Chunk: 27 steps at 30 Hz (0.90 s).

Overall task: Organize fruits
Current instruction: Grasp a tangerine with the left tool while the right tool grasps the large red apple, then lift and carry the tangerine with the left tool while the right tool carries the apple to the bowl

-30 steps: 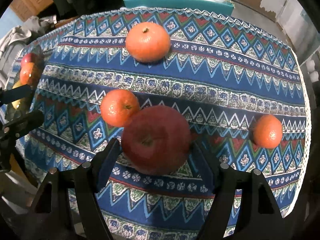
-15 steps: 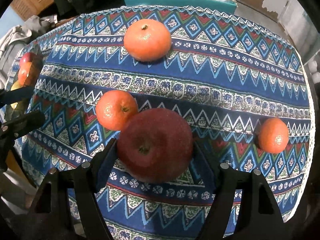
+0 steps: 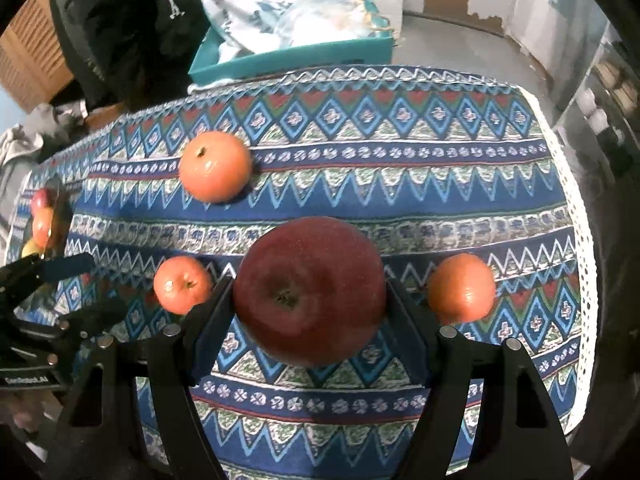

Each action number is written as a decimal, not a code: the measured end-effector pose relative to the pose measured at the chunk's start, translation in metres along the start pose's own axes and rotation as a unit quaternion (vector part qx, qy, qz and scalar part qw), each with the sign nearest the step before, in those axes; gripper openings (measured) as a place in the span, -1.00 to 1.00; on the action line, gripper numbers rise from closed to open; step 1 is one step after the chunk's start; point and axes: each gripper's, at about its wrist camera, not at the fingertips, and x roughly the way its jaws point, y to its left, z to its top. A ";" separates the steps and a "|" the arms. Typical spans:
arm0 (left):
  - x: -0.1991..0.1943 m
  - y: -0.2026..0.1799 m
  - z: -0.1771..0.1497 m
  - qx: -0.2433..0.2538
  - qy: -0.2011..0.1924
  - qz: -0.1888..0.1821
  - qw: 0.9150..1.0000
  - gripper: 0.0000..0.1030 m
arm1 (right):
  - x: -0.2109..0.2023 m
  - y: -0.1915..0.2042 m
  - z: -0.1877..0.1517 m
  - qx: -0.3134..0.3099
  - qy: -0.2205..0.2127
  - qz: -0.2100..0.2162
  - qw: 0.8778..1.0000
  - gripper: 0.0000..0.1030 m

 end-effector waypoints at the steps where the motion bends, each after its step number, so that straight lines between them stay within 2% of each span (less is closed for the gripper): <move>1: 0.002 -0.002 0.002 0.001 0.000 0.000 1.000 0.58 | -0.001 -0.001 -0.001 -0.001 -0.001 -0.001 1.000 0.45; 11: 0.033 -0.027 0.013 0.011 0.025 -0.001 1.000 0.58 | 0.005 -0.018 -0.007 0.014 0.002 0.002 1.000 0.45; 19: 0.053 -0.029 0.014 0.004 0.047 -0.005 0.999 0.58 | 0.010 -0.028 -0.007 0.024 0.009 0.009 1.000 0.45; 24: 0.056 -0.028 0.014 -0.003 0.047 -0.005 0.999 0.58 | 0.014 -0.028 -0.006 0.023 0.012 0.011 1.000 0.45; 26: 0.056 -0.029 0.014 0.003 0.044 0.000 0.999 0.40 | 0.016 -0.027 -0.006 0.022 0.013 0.011 1.000 0.45; 27: 0.056 -0.030 0.014 0.007 0.043 0.001 0.999 0.13 | 0.016 -0.026 -0.006 0.021 0.014 0.012 1.000 0.45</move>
